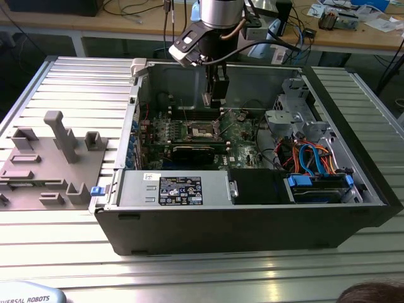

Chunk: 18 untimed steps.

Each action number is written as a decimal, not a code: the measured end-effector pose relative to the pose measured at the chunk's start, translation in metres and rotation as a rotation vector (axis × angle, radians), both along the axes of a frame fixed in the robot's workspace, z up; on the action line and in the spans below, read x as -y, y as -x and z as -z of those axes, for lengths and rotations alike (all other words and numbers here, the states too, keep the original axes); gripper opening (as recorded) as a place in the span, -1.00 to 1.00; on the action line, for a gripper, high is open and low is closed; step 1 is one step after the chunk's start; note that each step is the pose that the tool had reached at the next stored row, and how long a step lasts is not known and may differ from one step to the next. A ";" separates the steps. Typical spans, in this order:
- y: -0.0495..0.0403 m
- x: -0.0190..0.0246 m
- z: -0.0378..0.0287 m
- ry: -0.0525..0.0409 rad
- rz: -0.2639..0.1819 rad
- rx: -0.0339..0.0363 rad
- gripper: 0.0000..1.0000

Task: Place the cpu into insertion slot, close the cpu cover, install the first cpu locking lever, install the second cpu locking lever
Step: 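Place the cpu into insertion slot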

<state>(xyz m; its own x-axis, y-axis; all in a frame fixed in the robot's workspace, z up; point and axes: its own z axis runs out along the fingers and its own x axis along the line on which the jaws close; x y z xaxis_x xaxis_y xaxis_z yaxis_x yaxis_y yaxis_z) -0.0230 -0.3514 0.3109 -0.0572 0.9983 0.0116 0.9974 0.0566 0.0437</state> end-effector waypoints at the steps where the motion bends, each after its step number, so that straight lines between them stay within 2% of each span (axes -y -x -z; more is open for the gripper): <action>1: 0.0000 0.0000 0.0001 0.0001 0.000 0.0000 0.09; 18: 0.0000 0.0000 0.0038 0.0000 0.000 0.0000 0.09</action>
<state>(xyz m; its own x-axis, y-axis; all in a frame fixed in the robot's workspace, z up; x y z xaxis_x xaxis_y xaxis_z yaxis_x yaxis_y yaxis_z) -0.0230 -0.3514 0.3071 -0.0572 0.9983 0.0116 0.9974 0.0566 0.0437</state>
